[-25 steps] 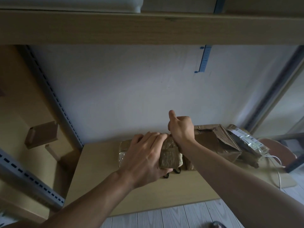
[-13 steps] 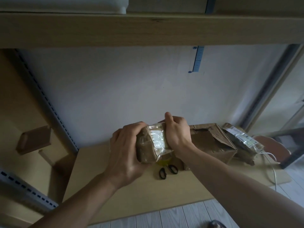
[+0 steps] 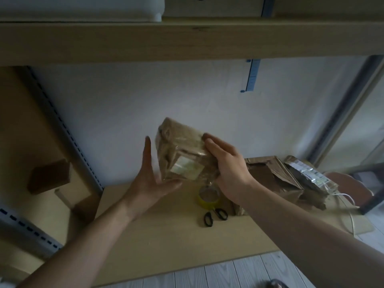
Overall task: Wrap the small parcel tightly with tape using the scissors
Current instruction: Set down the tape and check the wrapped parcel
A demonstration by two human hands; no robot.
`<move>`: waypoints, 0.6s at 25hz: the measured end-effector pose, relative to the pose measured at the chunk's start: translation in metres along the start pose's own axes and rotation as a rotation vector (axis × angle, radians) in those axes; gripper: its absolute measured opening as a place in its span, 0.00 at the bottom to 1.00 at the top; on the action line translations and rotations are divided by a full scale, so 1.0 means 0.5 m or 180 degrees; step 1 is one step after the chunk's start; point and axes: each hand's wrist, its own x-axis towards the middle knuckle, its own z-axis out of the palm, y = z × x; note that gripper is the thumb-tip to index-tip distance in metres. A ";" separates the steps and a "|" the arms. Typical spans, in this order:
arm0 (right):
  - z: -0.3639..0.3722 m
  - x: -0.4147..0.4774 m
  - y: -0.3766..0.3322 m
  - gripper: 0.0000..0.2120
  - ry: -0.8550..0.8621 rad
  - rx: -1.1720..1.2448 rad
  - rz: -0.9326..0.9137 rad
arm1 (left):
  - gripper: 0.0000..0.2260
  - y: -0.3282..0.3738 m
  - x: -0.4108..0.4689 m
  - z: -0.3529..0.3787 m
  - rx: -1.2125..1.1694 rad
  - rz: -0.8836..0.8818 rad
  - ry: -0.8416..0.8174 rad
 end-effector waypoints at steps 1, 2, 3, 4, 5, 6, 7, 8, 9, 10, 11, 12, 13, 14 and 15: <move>0.008 -0.009 -0.001 0.18 -0.0058 -0.0182 -0.0328 | 0.44 0.003 0.001 -0.013 -0.1251 -0.0190 -0.0573; 0.011 -0.013 0.001 0.21 -0.0128 -0.0378 -0.0612 | 0.38 0.013 -0.002 -0.026 -0.2251 -0.0381 -0.0882; 0.012 -0.020 0.000 0.23 -0.0192 -0.0553 -0.0789 | 0.33 0.020 -0.002 -0.039 -0.2848 -0.0486 -0.0961; 0.010 -0.024 0.002 0.26 -0.0271 -0.0718 -0.0911 | 0.29 0.031 -0.003 -0.046 -0.3027 -0.0465 -0.0933; 0.009 -0.029 0.004 0.30 -0.0319 -0.1058 -0.1030 | 0.32 0.041 -0.002 -0.047 -0.2871 -0.0425 -0.0795; 0.010 -0.030 0.010 0.35 -0.0305 -0.1617 -0.1187 | 0.40 0.045 -0.001 -0.045 -0.2438 -0.0333 -0.0572; 0.015 -0.032 0.017 0.40 -0.0195 -0.2258 -0.1376 | 0.44 0.053 0.001 -0.032 -0.1888 -0.0228 -0.0279; 0.022 -0.032 0.024 0.43 0.0009 -0.2785 -0.1564 | 0.44 0.054 0.004 -0.017 -0.1381 -0.0050 -0.0036; 0.031 -0.031 0.025 0.45 0.0218 -0.3134 -0.1684 | 0.40 0.047 0.005 -0.003 -0.1035 0.0085 0.0124; 0.034 -0.024 0.026 0.45 0.0379 -0.3360 -0.1756 | 0.35 0.039 0.005 0.014 -0.0962 0.0143 0.0165; 0.035 -0.016 0.026 0.44 0.0455 -0.3577 -0.1798 | 0.31 0.033 0.002 0.028 -0.1027 0.0133 0.0117; 0.031 -0.007 0.027 0.42 0.0460 -0.3745 -0.1795 | 0.29 0.029 -0.002 0.039 -0.1174 0.0105 0.0042; 0.026 0.001 0.026 0.39 0.0451 -0.3763 -0.1733 | 0.28 0.020 -0.004 0.046 -0.1344 0.0035 -0.0027; 0.020 0.010 0.023 0.34 0.0492 -0.3563 -0.1664 | 0.27 0.014 -0.007 0.050 -0.1387 -0.0012 -0.0068; 0.013 0.019 0.016 0.28 0.0599 -0.3249 -0.1614 | 0.26 0.011 -0.009 0.057 -0.1288 -0.0012 -0.0069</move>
